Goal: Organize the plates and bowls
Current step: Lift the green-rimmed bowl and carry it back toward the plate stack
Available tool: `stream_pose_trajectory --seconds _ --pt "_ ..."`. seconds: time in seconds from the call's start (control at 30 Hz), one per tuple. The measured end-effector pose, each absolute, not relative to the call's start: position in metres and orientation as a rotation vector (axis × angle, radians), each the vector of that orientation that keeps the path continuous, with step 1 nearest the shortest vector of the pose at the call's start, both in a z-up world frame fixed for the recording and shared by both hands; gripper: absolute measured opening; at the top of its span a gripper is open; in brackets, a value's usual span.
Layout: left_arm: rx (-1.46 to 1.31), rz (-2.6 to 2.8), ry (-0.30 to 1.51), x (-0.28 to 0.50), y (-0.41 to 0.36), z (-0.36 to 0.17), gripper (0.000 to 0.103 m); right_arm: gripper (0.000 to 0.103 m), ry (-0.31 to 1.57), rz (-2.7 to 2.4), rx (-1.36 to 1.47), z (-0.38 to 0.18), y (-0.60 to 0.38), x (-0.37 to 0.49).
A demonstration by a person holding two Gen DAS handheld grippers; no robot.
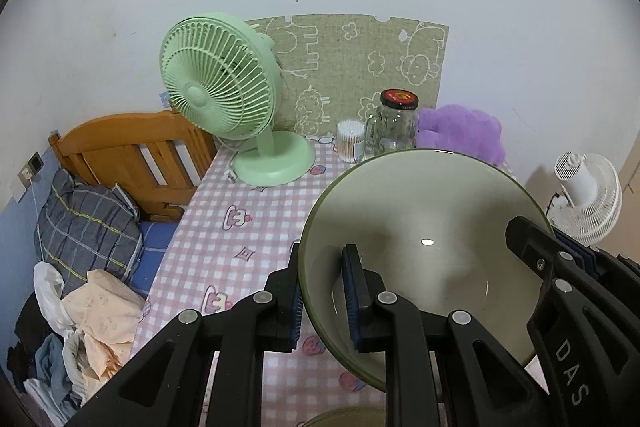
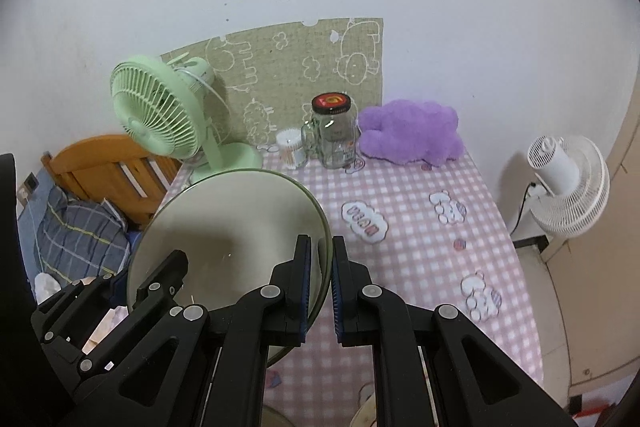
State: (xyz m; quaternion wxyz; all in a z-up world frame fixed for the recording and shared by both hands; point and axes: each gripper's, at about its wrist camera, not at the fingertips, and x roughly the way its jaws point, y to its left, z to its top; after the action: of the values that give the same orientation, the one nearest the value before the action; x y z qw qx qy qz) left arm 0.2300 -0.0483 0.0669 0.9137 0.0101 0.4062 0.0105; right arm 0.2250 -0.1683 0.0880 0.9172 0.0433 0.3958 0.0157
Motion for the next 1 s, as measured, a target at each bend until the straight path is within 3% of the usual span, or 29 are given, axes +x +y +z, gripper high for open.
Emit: stream_pose_trajectory --seconds 1.0 --pt "0.013 -0.098 0.938 0.115 -0.007 0.003 0.015 0.012 0.921 -0.036 0.037 0.033 -0.120 0.092"
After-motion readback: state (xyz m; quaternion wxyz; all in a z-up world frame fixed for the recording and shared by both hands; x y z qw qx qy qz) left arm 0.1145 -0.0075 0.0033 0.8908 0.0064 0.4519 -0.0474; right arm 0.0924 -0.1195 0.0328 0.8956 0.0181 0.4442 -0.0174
